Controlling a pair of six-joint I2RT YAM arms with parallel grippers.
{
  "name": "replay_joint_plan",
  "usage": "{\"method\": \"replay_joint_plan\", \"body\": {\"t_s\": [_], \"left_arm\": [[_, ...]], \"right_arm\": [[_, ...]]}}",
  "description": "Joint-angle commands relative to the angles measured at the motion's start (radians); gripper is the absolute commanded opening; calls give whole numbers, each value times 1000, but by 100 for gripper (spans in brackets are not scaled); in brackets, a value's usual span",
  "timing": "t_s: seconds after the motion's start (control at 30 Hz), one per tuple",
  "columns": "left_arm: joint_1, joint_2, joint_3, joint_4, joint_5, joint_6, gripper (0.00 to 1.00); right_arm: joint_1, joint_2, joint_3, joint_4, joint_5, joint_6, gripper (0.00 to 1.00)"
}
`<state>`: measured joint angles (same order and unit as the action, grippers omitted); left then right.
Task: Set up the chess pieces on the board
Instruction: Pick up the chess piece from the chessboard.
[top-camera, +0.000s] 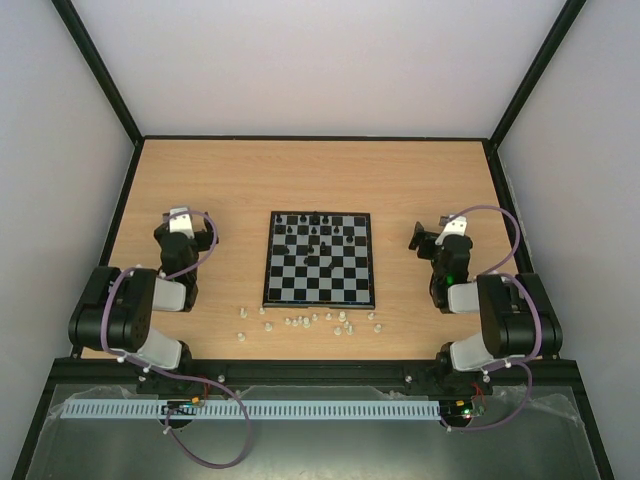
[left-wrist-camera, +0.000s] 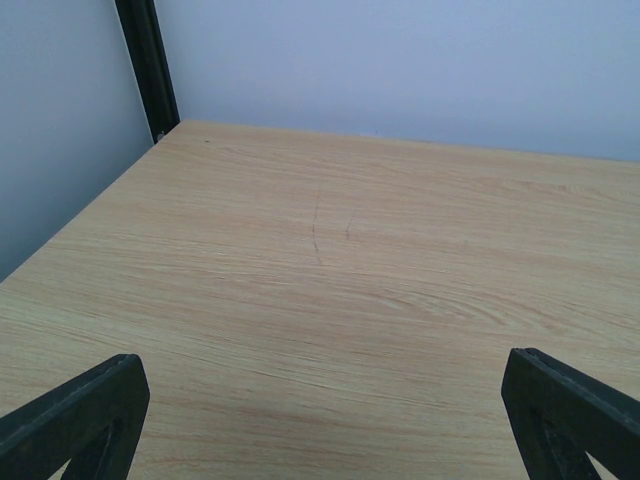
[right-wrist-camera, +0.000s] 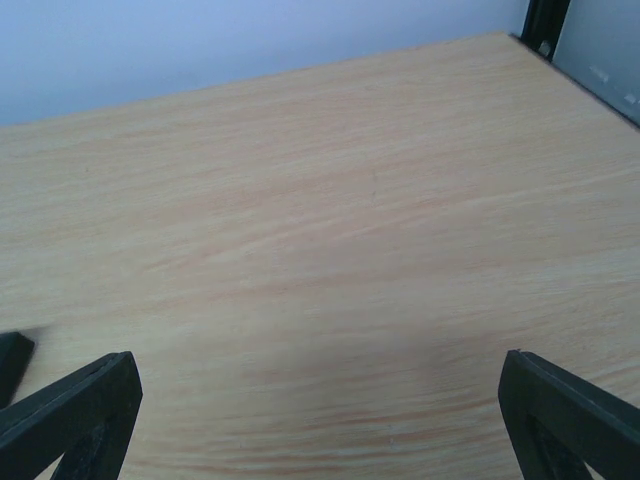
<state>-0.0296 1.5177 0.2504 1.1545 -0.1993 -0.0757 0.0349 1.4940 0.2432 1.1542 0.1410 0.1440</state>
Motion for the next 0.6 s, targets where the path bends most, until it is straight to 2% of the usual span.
{"method": "replay_joint_plan", "body": {"t_s": [0.0,0.1,0.17,0.23,0.3,0.47,0.57], "left_arm": [[-22,-80,52,-77,-12,36,100],[-34,-147,156,-332,-43,27,99],[-41,-185,211,-439,-35,-16,99],[-55,-218,252,-506,-13,-56,100],[-82,-248,288,-561,14,-73,100],[-174,-317,423,-717,54,-69,100],[-207,-359,521,-800,80,-86,99]], "right_arm": [[2,-126,66,-161,49,11,99],[5,-250,45,-207,20,17,99],[6,-352,100,-372,35,71,99],[15,-426,213,-609,38,100,98],[21,-475,286,-743,24,118,99],[22,-619,400,-901,-60,258,99],[24,-618,535,-1018,-168,328,99]]}}
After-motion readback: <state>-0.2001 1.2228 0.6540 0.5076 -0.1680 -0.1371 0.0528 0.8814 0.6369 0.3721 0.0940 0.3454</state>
